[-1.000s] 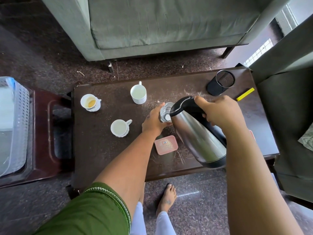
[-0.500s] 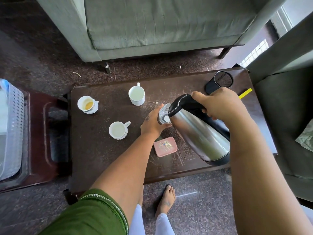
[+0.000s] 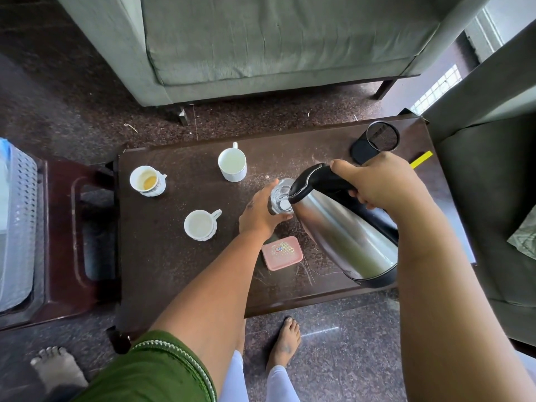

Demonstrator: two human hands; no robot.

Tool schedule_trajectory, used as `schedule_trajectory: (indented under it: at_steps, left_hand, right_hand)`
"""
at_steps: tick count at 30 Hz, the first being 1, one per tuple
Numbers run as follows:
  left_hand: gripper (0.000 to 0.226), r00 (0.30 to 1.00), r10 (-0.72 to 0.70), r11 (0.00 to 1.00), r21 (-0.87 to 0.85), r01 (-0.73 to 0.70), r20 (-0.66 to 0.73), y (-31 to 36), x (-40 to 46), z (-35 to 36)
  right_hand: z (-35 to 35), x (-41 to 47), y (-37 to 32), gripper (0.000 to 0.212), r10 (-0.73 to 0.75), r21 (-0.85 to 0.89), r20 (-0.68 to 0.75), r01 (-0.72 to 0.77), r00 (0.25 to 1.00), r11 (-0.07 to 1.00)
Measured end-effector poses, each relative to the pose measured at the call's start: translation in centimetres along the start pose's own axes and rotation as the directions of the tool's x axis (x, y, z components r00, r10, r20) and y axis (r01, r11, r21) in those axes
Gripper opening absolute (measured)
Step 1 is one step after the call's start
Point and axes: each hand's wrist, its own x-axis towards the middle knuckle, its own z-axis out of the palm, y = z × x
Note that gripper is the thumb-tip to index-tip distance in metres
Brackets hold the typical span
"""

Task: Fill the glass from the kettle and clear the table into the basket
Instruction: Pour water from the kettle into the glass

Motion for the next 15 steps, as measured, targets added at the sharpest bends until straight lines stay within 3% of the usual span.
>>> schedule_trajectory:
  at_steps: [15]
  left_hand:
    - [0.082, 1.0, -0.007, 1.0, -0.006, 0.007, -0.005, 0.14, -0.12, -0.09]
  right_hand:
    - [0.03, 0.22, 0.34, 0.058, -0.018, -0.006, 0.0, 0.018, 1.0, 1.0]
